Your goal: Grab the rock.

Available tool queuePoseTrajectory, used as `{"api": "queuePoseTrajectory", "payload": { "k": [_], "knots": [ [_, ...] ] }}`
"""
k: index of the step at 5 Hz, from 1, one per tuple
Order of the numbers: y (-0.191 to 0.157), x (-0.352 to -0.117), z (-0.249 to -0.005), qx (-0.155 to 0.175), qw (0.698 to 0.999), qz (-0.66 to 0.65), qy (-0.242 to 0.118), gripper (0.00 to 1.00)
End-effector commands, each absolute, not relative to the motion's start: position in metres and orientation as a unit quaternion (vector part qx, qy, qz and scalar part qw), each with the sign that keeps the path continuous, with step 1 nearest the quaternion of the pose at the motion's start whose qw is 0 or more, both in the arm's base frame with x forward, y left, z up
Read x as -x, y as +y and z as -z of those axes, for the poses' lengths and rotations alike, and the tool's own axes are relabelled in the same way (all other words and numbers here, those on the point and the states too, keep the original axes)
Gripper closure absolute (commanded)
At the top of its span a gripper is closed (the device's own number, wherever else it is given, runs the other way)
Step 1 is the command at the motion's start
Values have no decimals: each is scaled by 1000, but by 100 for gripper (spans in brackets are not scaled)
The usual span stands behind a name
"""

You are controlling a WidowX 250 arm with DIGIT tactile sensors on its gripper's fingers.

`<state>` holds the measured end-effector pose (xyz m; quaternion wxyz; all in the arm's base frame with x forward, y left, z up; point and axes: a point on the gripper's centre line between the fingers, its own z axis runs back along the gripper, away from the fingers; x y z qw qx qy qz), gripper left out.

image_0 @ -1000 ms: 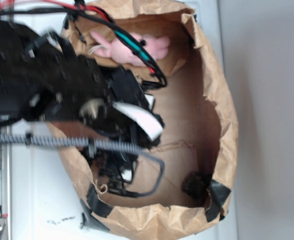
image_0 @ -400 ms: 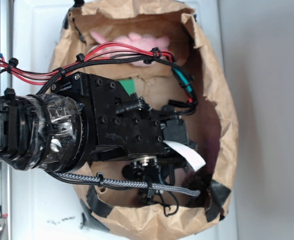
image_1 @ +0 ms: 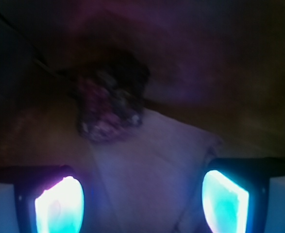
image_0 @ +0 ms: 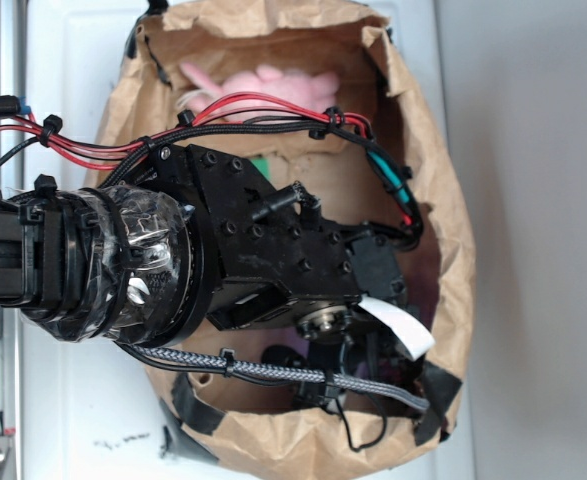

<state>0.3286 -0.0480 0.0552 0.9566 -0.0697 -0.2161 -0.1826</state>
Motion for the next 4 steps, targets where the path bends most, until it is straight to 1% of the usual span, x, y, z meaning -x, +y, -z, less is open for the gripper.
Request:
{"api": "queuePoseTrajectory", "payload": {
  "k": [1,2,3,4],
  "knots": [
    [-64,-340,-76,78,946,190,-251,0],
    [-72,-345,-80,74,946,175,-264,0],
    [-78,-350,-75,73,947,174,-262,0],
    [-86,-355,-76,94,946,167,-262,0]
  ]
}}
